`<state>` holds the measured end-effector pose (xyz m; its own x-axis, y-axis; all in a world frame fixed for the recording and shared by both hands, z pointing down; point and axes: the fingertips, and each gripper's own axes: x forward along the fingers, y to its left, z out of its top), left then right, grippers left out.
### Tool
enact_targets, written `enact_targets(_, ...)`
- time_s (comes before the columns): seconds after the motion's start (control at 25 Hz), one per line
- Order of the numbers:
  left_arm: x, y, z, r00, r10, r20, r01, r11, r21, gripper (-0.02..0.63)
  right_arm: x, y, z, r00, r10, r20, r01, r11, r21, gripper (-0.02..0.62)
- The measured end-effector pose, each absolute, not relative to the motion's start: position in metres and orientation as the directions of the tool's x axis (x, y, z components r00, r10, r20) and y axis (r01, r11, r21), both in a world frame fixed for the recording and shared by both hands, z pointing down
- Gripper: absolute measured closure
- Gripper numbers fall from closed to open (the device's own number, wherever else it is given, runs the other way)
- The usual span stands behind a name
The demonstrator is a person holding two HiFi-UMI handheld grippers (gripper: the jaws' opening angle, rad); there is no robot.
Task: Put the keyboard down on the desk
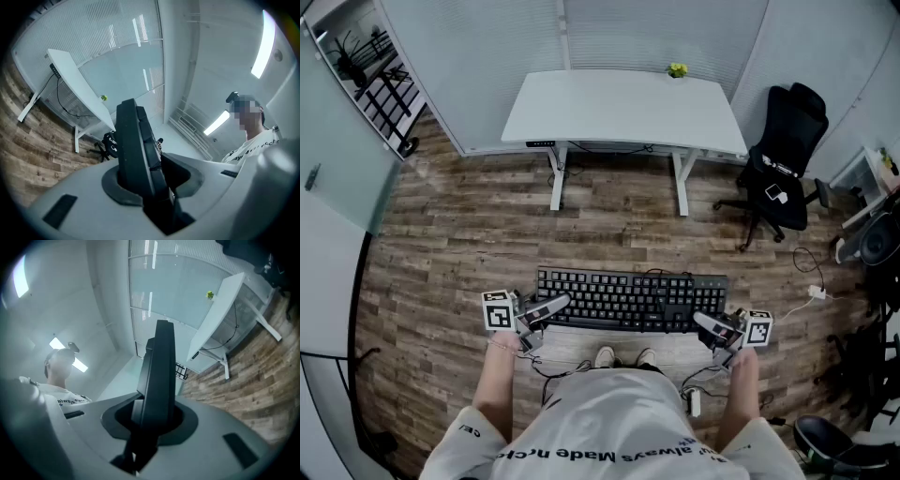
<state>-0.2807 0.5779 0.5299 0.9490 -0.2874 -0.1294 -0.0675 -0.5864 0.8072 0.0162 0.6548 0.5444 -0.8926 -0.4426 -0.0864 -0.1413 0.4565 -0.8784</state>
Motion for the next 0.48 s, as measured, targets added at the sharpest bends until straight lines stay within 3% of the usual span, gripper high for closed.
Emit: enact_targets(0.48,-0.292,0.580,0.535,0.949,-0.287,-0.131,-0.061,-0.576,0.815,0.466,0.002,0.657,0.543,-0.886,-0.461,-0.053,-0.189,0.461,-0.867,0.491)
